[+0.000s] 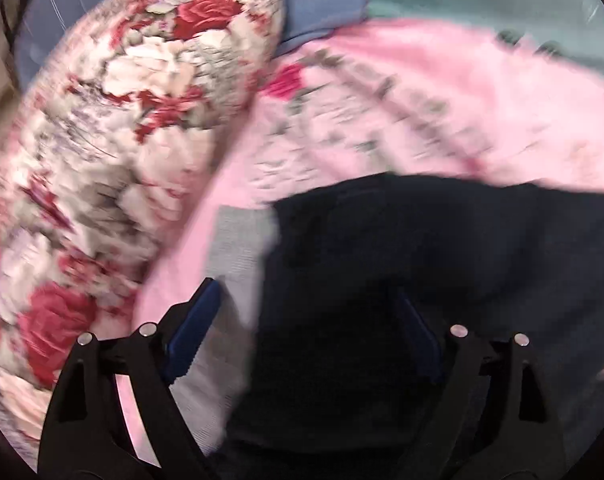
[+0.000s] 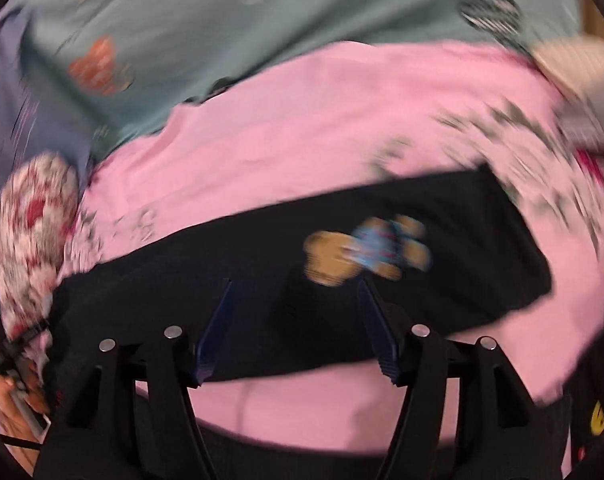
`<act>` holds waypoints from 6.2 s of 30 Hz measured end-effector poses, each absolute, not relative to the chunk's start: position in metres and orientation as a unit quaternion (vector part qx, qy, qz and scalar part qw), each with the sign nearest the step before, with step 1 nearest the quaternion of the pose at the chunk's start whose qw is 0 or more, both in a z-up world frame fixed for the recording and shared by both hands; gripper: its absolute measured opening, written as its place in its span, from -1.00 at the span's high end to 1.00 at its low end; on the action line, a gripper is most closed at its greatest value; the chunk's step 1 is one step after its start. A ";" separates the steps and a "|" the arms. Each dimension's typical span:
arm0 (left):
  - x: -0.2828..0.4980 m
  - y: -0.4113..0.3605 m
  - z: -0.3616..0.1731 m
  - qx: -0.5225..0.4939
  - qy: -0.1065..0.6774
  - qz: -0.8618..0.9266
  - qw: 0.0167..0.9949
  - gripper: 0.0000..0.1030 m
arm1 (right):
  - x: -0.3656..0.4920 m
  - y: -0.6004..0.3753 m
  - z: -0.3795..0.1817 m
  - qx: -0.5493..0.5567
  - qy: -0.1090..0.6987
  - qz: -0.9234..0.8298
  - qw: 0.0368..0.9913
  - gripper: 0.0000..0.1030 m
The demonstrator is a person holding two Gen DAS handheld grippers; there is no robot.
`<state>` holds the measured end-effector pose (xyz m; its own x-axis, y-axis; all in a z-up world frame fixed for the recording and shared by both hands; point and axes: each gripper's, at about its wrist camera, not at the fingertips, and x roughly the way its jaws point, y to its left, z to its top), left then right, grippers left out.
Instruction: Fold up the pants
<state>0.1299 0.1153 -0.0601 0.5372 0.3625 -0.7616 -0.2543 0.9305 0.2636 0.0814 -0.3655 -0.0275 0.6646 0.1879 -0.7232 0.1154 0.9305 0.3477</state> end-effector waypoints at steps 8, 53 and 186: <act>0.131 0.162 -0.045 -0.012 0.458 0.220 0.861 -0.96 | 0.088 -0.384 -0.042 0.159 0.412 -0.099 0.892 -0.35; 0.066 0.211 -0.045 -0.087 0.473 0.196 0.855 -0.96 | 0.072 -0.461 -0.051 0.154 0.430 -0.141 0.879 0.72; -0.066 0.189 0.021 -0.107 0.453 0.187 0.865 -0.46 | -0.039 -0.361 0.004 0.126 0.365 -0.041 0.922 -0.07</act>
